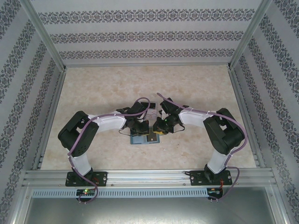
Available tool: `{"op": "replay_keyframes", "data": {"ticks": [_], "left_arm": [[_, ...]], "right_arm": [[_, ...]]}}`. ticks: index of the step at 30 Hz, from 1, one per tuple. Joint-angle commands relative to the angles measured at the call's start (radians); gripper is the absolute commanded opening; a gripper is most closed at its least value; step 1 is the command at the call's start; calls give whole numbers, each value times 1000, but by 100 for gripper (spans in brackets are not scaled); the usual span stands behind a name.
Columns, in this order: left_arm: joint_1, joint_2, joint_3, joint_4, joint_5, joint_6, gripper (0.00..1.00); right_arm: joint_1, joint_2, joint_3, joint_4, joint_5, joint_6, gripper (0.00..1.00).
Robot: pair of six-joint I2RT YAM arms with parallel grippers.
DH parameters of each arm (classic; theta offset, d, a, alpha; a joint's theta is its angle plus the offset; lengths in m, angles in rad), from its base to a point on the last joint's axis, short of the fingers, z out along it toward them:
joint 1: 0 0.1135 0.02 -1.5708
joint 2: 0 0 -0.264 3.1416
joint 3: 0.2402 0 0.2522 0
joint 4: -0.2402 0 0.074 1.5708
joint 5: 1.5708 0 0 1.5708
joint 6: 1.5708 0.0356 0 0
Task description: Take the credit cards out of the card holder
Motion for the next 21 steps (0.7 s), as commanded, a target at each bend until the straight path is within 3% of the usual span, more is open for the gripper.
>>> {"op": "replay_keyframes", "data": {"ticks": [1,21], "left_arm": [[14,-3,20,-81,-38,32,5],[14,-37,55,-173,-94,65,10]], "right_arm": [[9,12,13,-54,50,-16,22],[9,-11,16,-86,78,-28,22]]}}
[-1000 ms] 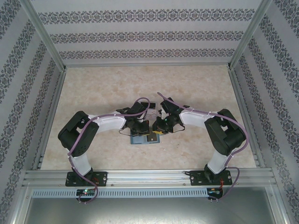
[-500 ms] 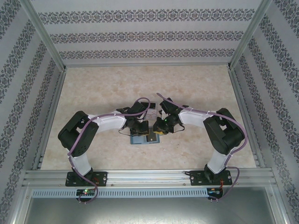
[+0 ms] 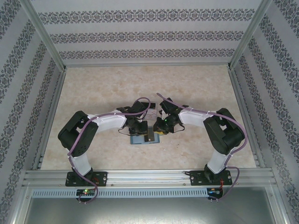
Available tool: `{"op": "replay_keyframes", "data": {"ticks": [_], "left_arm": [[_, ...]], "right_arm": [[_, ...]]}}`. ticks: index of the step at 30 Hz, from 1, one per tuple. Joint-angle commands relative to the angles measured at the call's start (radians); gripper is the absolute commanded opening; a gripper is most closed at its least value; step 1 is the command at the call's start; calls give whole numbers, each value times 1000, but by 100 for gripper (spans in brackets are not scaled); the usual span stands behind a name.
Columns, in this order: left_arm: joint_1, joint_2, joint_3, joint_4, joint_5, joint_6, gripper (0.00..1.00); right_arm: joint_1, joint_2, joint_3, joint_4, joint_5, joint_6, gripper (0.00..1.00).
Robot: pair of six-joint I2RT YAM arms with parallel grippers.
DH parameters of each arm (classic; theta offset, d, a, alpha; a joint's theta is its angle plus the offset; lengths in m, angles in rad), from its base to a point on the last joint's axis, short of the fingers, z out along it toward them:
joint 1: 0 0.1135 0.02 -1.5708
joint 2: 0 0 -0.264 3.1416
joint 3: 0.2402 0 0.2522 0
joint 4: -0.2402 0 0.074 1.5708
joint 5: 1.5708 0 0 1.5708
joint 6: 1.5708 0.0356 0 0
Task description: Take the credit cards out of the card holder
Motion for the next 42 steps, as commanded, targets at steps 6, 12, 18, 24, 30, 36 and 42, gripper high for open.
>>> {"op": "replay_keyframes", "data": {"ticks": [6,12,18,24,30,36,42], "left_arm": [[13,-69,26,-74,-47,22,14],[18,-95,5,-38,-34,1,20],[45,-113,-58,55,24,-42,27],[59,-112,-101,117,66,-66,30],[69,-99,-119,173,109,-90,32],[69,-94,-121,178,113,-92,32],[71,-74,-113,150,103,-75,32]], "right_arm": [[15,-56,22,-71,54,-10,22],[38,-65,39,-52,26,5,22],[62,-32,67,-44,20,11,22],[66,6,71,-70,61,1,22],[71,33,64,-61,58,0,22],[72,47,60,-39,34,4,22],[72,57,60,-31,23,9,22]]}}
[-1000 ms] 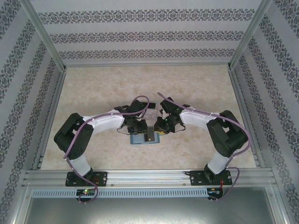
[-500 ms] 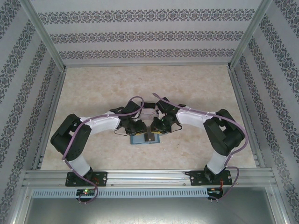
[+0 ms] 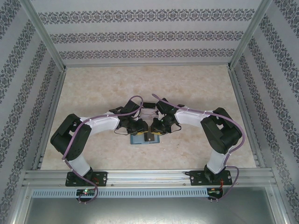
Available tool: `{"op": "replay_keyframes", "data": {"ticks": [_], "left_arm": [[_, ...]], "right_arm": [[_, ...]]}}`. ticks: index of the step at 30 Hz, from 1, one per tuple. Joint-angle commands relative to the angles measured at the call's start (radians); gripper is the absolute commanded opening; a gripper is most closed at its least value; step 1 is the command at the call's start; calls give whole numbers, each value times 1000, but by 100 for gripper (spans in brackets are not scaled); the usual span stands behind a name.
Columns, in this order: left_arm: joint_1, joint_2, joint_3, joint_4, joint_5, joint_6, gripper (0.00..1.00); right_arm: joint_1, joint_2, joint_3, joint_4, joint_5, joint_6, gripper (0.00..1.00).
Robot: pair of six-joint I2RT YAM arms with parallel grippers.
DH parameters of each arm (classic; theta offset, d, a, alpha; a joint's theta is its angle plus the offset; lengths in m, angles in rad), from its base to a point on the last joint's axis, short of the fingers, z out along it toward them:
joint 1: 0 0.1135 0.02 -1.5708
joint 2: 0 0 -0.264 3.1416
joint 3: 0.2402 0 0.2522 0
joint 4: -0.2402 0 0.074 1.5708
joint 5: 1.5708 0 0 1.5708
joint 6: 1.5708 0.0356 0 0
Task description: Take the credit cards out of the card holder
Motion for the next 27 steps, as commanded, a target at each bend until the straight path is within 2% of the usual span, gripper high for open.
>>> {"op": "replay_keyframes", "data": {"ticks": [1,12,27], "left_arm": [[11,19,-1,-5,0,7,32],[12,39,-5,15,11,5,32],[13,14,-6,-5,-4,13,17]], "right_arm": [[14,26,6,2,-10,4,22],[14,26,5,8,-23,6,22],[4,19,2,-8,-7,-6,22]]}}
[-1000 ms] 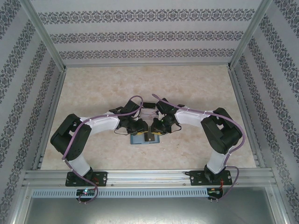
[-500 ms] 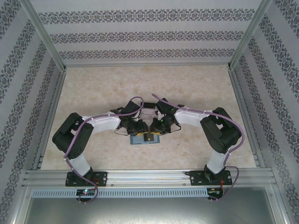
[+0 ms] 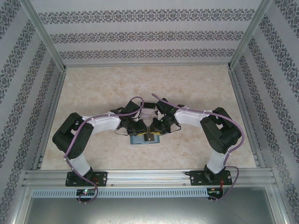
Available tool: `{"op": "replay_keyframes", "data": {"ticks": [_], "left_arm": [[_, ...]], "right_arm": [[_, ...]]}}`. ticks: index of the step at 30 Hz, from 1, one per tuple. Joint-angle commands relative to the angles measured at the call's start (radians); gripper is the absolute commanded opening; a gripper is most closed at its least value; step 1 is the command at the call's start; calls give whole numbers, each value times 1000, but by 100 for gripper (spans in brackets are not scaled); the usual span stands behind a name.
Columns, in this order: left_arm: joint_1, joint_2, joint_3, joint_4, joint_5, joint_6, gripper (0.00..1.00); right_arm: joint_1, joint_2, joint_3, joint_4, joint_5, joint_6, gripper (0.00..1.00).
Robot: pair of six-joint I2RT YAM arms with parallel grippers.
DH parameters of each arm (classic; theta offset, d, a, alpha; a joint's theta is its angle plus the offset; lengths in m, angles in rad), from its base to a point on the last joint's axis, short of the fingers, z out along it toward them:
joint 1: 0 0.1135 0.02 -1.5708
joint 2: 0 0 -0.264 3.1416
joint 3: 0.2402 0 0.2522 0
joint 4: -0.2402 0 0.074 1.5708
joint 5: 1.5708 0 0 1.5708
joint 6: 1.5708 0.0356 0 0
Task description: Take the credit cards out of the card holder
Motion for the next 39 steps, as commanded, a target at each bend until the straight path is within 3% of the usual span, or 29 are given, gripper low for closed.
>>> {"op": "replay_keyframes", "data": {"ticks": [1,16,39], "left_arm": [[15,-18,-8,-13,-11,15,16],[18,-67,-8,-89,-48,52,6],[18,-106,95,-342,-157,164,5]], "right_arm": [[1,12,1,-25,12,-7,22],[-20,-1,-14,-47,41,-22,22],[-23,-18,-19,-60,50,-30,22]]}}
